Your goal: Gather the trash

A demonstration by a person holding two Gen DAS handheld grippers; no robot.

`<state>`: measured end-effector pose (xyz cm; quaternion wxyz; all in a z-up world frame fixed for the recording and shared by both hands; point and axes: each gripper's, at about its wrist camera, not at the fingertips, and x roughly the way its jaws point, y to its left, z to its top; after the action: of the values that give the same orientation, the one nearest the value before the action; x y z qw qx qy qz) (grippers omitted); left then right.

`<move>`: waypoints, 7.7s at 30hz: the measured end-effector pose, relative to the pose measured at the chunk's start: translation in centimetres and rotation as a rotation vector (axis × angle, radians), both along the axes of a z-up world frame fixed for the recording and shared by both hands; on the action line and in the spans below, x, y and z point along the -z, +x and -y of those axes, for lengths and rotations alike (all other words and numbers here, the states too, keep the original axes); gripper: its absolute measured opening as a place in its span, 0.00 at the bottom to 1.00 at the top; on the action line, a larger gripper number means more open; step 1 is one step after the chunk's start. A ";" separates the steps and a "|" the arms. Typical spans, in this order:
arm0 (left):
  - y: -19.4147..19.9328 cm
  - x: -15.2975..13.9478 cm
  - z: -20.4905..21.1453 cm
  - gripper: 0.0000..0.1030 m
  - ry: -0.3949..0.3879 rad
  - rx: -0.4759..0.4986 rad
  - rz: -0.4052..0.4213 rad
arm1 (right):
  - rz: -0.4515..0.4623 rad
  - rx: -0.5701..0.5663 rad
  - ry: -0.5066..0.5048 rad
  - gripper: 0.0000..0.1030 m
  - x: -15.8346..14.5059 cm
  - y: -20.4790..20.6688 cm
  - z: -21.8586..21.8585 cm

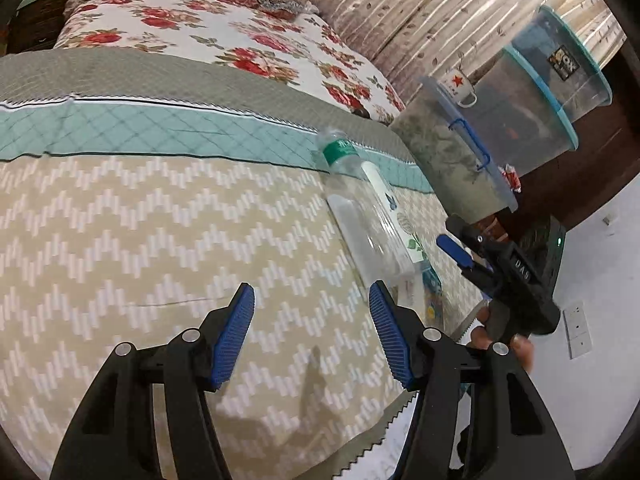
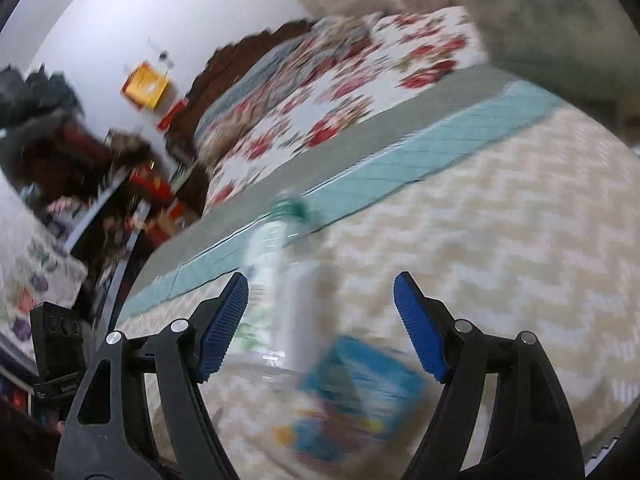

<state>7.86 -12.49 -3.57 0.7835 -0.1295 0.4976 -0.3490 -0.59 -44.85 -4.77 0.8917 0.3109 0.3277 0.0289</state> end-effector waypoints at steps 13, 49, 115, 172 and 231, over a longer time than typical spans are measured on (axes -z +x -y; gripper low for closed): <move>1.0 1.0 -7.4 0.61 -0.089 -0.109 -0.045 | -0.240 -0.186 -0.194 0.66 1.4 5.9 -10.7; -1.6 0.9 -3.4 0.82 0.298 -0.093 0.158 | -0.077 0.334 0.082 0.87 3.2 -11.4 -4.0; -3.6 -2.3 26.9 0.56 0.199 0.526 0.130 | -0.053 0.339 -0.128 0.59 3.9 -14.2 9.7; -9.0 -0.5 26.2 0.67 0.209 0.449 0.321 | 0.042 0.650 0.036 0.88 3.6 -22.7 7.4; -11.4 -3.2 8.9 0.83 0.272 0.247 0.578 | -0.008 0.690 -0.163 0.89 -3.0 -22.7 -9.7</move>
<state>-3.58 -21.37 -0.38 0.8539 0.1419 0.3090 -0.3940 -23.29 -35.14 -1.78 0.8695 0.3312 0.2083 -0.3015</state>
